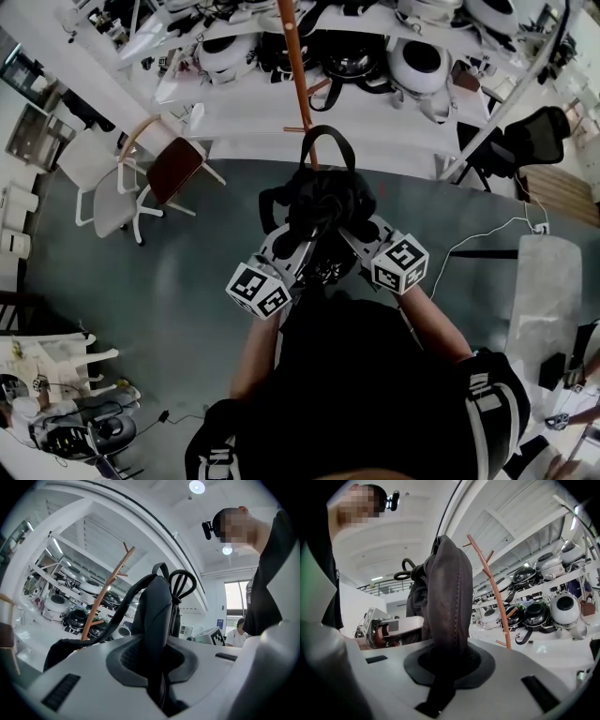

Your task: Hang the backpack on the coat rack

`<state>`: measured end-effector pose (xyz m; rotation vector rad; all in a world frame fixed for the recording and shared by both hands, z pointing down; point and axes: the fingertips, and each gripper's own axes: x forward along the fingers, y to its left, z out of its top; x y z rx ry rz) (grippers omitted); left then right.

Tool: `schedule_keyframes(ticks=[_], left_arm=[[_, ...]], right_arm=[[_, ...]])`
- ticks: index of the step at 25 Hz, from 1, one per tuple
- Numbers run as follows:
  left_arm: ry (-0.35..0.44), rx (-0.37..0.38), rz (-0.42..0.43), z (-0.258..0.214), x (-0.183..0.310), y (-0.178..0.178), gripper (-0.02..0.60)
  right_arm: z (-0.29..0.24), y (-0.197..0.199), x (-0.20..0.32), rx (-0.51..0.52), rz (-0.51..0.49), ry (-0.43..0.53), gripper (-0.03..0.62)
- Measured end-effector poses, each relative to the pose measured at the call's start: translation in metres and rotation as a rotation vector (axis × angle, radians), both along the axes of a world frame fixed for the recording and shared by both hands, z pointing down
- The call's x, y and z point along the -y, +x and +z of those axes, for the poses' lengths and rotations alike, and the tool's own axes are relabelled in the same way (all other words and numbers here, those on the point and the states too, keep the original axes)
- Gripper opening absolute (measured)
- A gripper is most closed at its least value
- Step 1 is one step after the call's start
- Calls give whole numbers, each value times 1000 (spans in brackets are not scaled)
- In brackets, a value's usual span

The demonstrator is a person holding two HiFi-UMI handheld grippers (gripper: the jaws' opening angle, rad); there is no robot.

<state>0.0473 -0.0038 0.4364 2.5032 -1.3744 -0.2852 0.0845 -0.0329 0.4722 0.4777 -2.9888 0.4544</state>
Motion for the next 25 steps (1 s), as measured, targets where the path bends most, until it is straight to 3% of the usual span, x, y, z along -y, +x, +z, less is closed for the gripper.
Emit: schedule_keyframes(ticks=[9,25], left_arm=[[-16,-43,45,-3,54,-47,54],[-20,-19,203,-2,172,-131,55]], right_arm=[[-2,-47,55,8,62,-26,52],[-3,-129,170,16,202,-21,52]])
